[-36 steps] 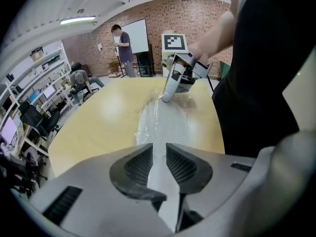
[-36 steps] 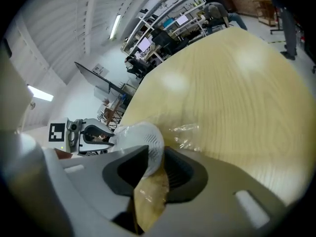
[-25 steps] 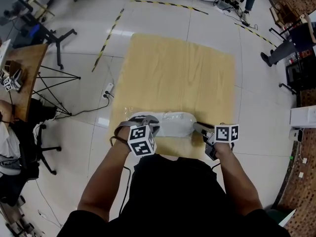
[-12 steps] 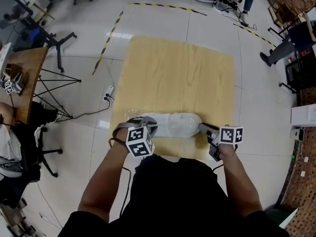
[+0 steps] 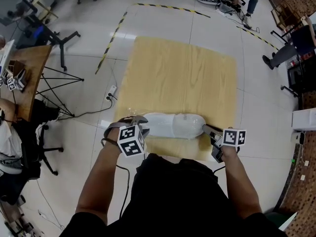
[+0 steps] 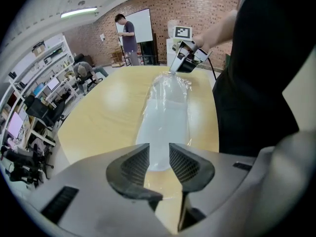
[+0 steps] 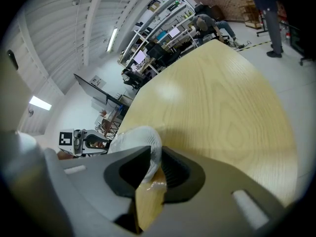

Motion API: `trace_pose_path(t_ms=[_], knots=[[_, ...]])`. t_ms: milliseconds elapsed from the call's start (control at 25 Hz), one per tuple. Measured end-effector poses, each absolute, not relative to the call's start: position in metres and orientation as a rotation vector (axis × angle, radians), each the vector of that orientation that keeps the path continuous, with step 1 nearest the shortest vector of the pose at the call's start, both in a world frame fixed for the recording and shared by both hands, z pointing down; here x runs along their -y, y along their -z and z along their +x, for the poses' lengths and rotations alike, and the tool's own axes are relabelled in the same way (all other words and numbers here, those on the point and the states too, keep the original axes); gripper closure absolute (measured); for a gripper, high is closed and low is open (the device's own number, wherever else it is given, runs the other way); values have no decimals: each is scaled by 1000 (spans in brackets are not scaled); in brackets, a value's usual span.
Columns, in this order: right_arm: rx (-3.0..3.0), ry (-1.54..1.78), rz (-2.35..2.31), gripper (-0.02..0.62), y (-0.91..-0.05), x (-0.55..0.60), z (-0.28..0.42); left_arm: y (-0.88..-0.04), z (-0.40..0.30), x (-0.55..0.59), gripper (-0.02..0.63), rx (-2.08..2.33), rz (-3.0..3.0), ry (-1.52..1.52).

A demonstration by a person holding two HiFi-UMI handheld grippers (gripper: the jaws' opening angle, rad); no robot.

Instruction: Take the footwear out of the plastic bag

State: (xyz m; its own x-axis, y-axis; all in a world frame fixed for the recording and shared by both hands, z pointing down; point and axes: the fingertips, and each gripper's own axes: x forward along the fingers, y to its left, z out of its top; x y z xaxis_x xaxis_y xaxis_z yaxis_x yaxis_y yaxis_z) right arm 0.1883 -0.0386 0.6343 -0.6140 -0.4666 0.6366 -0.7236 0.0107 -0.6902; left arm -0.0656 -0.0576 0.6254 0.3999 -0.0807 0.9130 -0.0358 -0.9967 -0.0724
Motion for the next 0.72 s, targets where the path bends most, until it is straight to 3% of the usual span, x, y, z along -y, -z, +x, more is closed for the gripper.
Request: trace_pose_path(t_ms=[200,720], knots=[[2054,-1642,1247,525,-634,39,188,-648,-102,67,471,-125,-2545,1830],[2044,-1617,1272,525,-633,42,201,-661,-108,69,532,-147,-2545,1844]])
